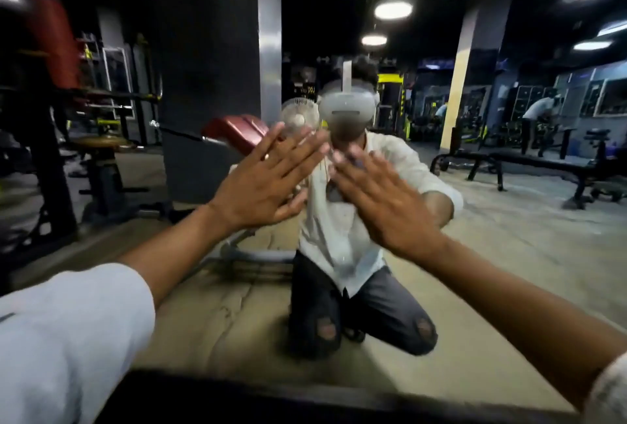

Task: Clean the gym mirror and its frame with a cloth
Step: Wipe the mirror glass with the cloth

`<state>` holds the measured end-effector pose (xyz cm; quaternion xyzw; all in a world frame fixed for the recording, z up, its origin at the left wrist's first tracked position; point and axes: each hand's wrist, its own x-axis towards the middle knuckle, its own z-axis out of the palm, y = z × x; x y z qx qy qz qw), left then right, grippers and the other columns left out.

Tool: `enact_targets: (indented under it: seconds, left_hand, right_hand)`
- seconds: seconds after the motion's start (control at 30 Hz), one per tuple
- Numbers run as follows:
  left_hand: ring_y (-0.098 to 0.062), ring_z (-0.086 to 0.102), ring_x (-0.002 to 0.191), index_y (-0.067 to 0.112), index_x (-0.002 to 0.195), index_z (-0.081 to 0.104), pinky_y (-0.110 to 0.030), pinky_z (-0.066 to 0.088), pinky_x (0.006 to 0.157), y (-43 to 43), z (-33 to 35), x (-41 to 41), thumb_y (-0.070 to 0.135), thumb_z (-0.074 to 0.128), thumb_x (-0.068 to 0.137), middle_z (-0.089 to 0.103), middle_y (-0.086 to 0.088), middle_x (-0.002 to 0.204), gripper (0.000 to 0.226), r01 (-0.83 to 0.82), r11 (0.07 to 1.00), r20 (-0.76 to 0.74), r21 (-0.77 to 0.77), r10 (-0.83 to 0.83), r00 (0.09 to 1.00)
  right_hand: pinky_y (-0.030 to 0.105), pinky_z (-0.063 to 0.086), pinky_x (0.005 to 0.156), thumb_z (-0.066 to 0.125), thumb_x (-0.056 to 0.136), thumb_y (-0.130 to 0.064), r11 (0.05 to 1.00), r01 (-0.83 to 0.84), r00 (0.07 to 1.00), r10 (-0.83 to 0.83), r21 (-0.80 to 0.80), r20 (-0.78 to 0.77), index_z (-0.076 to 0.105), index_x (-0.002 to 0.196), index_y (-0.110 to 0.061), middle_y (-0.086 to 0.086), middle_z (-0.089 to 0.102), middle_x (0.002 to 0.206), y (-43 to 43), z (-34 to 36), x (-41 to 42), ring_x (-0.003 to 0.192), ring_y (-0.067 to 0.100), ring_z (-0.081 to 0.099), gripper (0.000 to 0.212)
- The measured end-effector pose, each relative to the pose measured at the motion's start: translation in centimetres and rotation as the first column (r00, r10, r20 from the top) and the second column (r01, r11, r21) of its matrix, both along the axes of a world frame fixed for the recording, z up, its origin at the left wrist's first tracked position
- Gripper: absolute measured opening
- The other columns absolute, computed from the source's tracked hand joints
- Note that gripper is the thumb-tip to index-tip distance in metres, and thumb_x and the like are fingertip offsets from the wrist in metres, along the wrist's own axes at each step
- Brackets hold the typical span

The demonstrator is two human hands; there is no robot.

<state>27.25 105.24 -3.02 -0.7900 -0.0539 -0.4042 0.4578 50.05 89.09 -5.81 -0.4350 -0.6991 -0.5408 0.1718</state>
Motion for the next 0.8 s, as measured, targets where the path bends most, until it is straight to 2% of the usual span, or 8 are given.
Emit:
enact_targets:
  seconds: [0.07,0.13,0.3,0.4,0.47,0.6,0.73,0.8]
  left_hand:
    - [-0.036,0.02,0.163,0.004,0.168,0.022,-0.063,0.023,0.128,0.0,-0.7,0.0,0.037,0.047,0.107,0.02,-0.018,0.175,0.074,-0.026,0.999,0.05,-0.03,0.027,0.998]
    - [-0.035,0.018,0.163,0.004,0.168,0.021,-0.061,0.018,0.13,-0.1,-2.0,0.2,0.036,0.047,0.106,0.018,-0.017,0.175,0.074,-0.041,0.997,0.108,-0.066,0.048,0.993]
    - [-0.036,0.01,0.164,0.004,0.169,0.016,-0.058,0.007,0.133,-0.2,-6.2,0.8,0.041,0.045,0.106,0.011,-0.019,0.176,0.079,-0.099,0.984,0.154,-0.149,0.122,0.98]
    - [-0.035,0.009,0.164,0.004,0.169,0.015,-0.059,0.008,0.132,0.0,-5.9,0.7,0.043,0.046,0.105,0.011,-0.019,0.176,0.081,-0.076,0.984,0.14,-0.162,0.1,0.985]
    - [-0.037,0.012,0.164,0.003,0.168,0.018,-0.06,0.01,0.132,0.0,-6.0,0.7,0.044,0.048,0.104,0.014,-0.02,0.176,0.081,-0.049,0.986,0.143,-0.157,0.072,0.987]
    - [-0.037,0.014,0.163,0.004,0.168,0.021,-0.063,0.013,0.13,0.0,-6.2,0.6,0.047,0.048,0.103,0.016,-0.019,0.175,0.082,-0.022,0.991,0.133,-0.132,0.04,0.99]
    - [-0.036,0.013,0.164,0.005,0.168,0.02,-0.065,0.015,0.129,0.0,-6.0,0.6,0.049,0.049,0.102,0.014,-0.018,0.176,0.084,-0.016,0.992,0.127,-0.126,0.032,0.991]
    - [-0.037,0.017,0.163,0.004,0.167,0.025,-0.065,0.019,0.128,0.0,-5.9,0.6,0.047,0.053,0.101,0.018,-0.019,0.175,0.083,0.014,0.993,0.145,-0.118,0.004,0.989]
  right_hand:
    - [0.058,0.019,0.129,0.047,0.105,-0.002,0.998,0.018,0.974,-0.003,0.065,-0.225,0.037,0.16,-0.003,0.016,0.028,0.17,-0.3,-0.7,-0.2,0.16,0.038,0.02,0.056]
    - [0.059,0.019,0.129,0.051,0.102,0.0,0.997,0.007,0.949,0.017,0.075,-0.314,0.039,0.159,-0.001,0.017,0.03,0.169,-0.1,-3.5,-1.4,0.158,0.041,0.022,0.058]
    - [0.051,0.01,0.132,0.046,0.109,-0.018,0.986,0.039,0.997,-0.028,-0.162,0.069,0.033,0.163,-0.008,0.013,0.025,0.172,1.2,-14.1,-1.9,0.16,0.034,0.02,0.057]
    - [0.044,0.005,0.133,0.039,0.113,-0.021,0.954,0.067,0.961,0.016,-0.291,0.274,0.03,0.164,-0.009,0.01,0.024,0.173,1.4,-14.4,-1.1,0.161,0.027,0.019,0.053]
    - [0.046,0.011,0.132,0.032,0.114,-0.021,0.968,0.09,0.966,-0.028,-0.236,0.256,0.031,0.164,-0.009,0.01,0.024,0.173,0.8,-12.2,-1.0,0.161,0.028,0.02,0.051]
    - [0.054,0.02,0.129,0.024,0.113,-0.024,0.987,0.143,0.98,-0.151,-0.071,-0.131,0.039,0.16,-0.004,0.015,0.031,0.169,-0.3,-11.0,-1.6,0.158,0.038,0.026,0.052]
    - [0.054,0.005,0.131,0.049,0.108,-0.019,0.957,0.173,0.982,-0.148,-0.234,0.121,0.024,0.167,-0.014,0.007,0.014,0.176,-1.0,-13.0,-1.2,0.163,0.029,0.01,0.064]
    - [0.053,0.007,0.131,0.046,0.109,-0.023,0.959,0.173,0.979,-0.142,-0.225,0.147,0.021,0.168,-0.016,0.005,0.011,0.176,-1.7,-10.0,-0.1,0.163,0.027,0.008,0.064]
